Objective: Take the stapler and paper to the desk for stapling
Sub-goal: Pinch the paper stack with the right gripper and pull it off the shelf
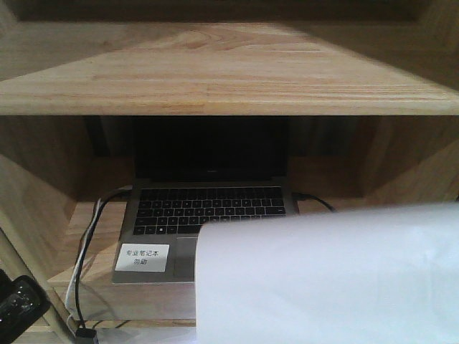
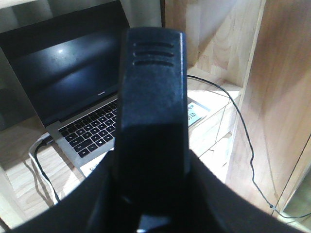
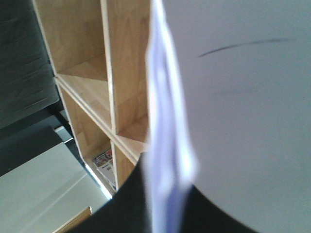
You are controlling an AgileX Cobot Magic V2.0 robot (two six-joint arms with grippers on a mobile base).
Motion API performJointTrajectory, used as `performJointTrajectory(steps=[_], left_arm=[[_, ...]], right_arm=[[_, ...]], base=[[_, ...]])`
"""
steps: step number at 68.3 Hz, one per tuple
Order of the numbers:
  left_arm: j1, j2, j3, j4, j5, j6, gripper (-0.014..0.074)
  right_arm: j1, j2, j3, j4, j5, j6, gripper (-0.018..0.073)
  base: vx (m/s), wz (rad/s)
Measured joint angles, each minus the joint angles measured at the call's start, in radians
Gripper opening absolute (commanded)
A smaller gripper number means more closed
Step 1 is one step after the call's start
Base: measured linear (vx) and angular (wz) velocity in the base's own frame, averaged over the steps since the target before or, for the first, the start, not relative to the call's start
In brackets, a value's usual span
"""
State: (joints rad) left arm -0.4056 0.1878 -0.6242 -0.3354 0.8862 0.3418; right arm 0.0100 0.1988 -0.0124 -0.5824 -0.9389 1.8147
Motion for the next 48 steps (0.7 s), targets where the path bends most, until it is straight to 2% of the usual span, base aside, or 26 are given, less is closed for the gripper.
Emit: performJointTrajectory(steps=[12,34,48], left_arm=[[0.0,0.0,0.0,0.0,0.0,0.0,-0.0006],[0.0,0.0,0.0,0.0,0.0,0.0,-0.0006],[0.0,0.0,0.0,0.0,0.0,0.0,-0.0006]], right_arm=[[0.0,-0.079,0.034,0.016,0.054,0.0,-0.0003],[0.0,-0.122,0.034,0.021,0.259,-0.003,-0.0003],[0.0,-0.122,0.034,0.012,0.289,-0.003,-0.0003]], base=[[0.0,0.0],[0.0,0.0],[0.0,0.0]])
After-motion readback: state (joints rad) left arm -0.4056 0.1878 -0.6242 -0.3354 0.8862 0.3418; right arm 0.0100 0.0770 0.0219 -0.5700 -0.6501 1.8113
